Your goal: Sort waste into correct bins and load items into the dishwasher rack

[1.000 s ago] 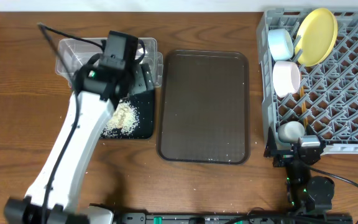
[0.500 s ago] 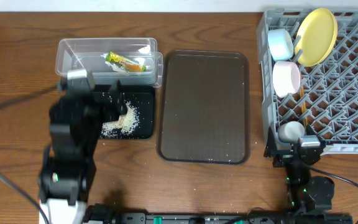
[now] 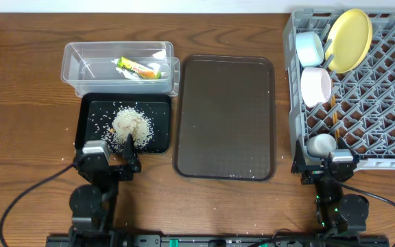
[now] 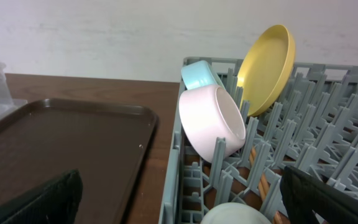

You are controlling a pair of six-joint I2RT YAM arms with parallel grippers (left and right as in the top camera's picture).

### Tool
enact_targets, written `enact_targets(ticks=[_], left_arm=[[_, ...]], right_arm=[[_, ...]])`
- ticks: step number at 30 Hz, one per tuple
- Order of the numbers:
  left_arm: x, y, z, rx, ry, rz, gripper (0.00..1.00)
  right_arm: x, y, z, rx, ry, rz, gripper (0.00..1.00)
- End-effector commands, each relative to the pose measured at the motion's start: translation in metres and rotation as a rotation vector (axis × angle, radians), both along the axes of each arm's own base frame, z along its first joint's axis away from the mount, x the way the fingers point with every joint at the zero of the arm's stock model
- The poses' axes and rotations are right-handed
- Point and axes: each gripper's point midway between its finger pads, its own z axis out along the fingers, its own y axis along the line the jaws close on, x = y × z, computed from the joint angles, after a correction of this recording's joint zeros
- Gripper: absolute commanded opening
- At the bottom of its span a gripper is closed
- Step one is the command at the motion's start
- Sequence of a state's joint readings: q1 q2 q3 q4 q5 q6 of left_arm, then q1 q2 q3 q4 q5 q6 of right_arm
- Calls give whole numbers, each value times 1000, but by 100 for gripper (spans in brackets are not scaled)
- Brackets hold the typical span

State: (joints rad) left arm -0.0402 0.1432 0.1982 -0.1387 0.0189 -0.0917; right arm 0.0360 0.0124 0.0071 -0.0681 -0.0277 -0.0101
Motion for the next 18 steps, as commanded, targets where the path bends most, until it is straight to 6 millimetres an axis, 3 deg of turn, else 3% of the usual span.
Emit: enact_targets(ticks=[1, 7, 13, 16, 18], left_arm=[[-3, 5, -8, 22, -26, 23, 91], [-1, 6, -34, 17, -19, 33, 91], [3, 6, -28, 10, -92, 35, 91], [1, 6, -49, 12, -5, 30, 91], [1, 4, -47, 9, -13, 19, 91]], right_arm=[[0, 3, 0, 14, 0, 14, 99], [0, 3, 0, 14, 0, 14, 99], [0, 3, 0, 14, 0, 14, 99], [0, 3, 0, 14, 0, 14, 99], [0, 3, 0, 14, 0, 14, 99]])
